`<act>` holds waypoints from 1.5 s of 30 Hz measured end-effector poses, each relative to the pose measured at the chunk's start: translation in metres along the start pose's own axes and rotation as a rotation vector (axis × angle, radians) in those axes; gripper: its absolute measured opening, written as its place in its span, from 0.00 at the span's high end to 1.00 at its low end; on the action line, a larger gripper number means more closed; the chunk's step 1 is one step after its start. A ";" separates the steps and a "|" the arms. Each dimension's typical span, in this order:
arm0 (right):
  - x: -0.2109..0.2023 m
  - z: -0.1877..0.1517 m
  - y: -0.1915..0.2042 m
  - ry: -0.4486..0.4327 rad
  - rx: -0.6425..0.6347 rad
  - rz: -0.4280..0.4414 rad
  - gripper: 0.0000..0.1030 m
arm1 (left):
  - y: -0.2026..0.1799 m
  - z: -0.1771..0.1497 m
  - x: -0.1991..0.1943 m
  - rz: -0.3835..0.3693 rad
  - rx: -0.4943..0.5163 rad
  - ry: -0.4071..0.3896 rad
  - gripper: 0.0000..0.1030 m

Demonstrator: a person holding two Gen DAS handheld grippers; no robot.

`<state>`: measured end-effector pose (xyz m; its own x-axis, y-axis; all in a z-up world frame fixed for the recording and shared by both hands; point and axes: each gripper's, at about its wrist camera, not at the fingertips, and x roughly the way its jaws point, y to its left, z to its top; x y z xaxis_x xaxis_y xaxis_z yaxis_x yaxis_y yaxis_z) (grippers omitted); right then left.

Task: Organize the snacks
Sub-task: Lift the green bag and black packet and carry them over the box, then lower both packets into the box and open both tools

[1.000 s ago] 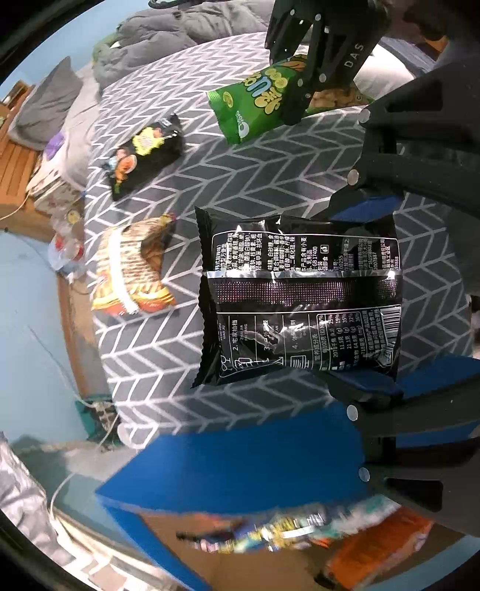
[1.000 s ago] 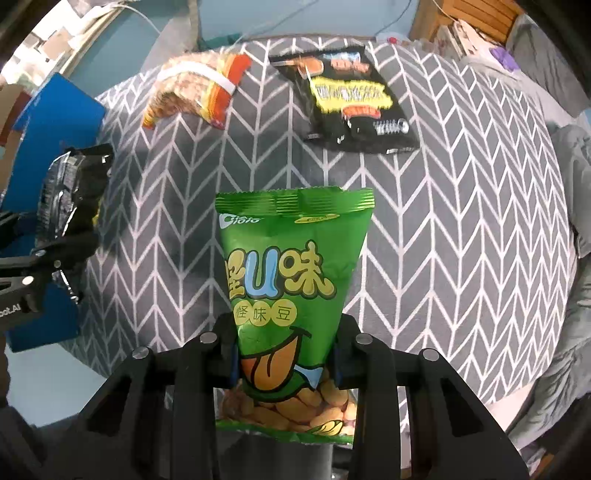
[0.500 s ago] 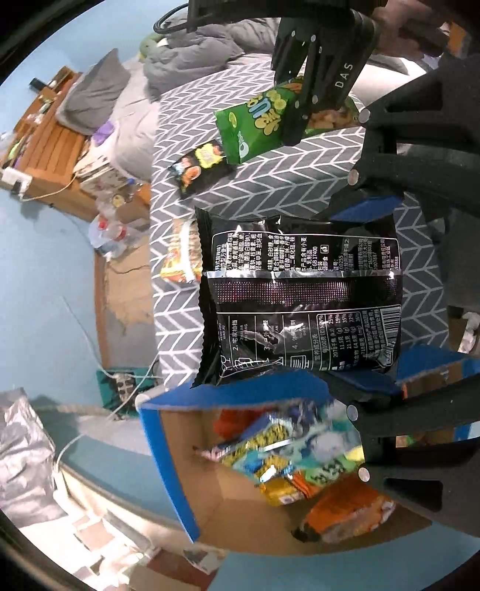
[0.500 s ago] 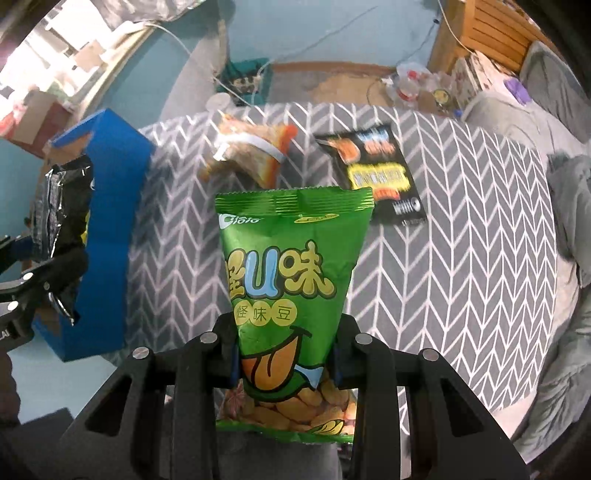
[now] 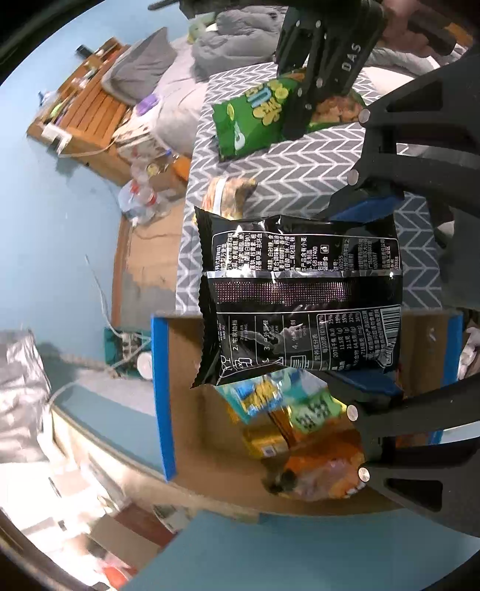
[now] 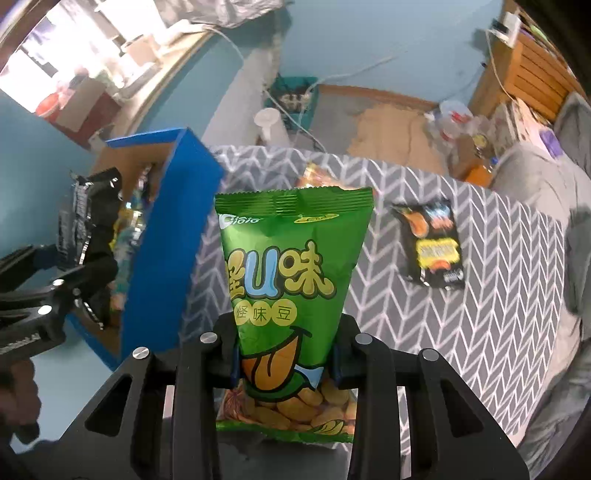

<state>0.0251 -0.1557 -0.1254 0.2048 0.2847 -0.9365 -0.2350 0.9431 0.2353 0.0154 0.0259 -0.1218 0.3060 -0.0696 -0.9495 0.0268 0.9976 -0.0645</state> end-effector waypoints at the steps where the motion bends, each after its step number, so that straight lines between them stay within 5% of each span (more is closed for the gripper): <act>1: 0.000 0.002 0.004 -0.002 -0.008 0.005 0.69 | 0.007 -0.001 0.000 0.005 -0.016 0.002 0.34; 20: 0.018 0.041 0.107 0.006 -0.180 0.131 0.69 | 0.109 -0.029 0.009 0.078 -0.272 0.047 0.34; 33: 0.054 0.061 0.174 0.078 -0.280 0.209 0.69 | 0.130 -0.037 0.010 0.100 -0.353 0.061 0.32; 45: 0.076 0.071 0.208 0.127 -0.328 0.192 0.65 | 0.155 -0.045 -0.004 0.103 -0.416 0.047 0.29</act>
<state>0.0590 0.0738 -0.1289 0.0129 0.4077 -0.9130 -0.5525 0.7640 0.3333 -0.0248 0.1809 -0.1416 0.2433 0.0210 -0.9697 -0.3909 0.9171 -0.0783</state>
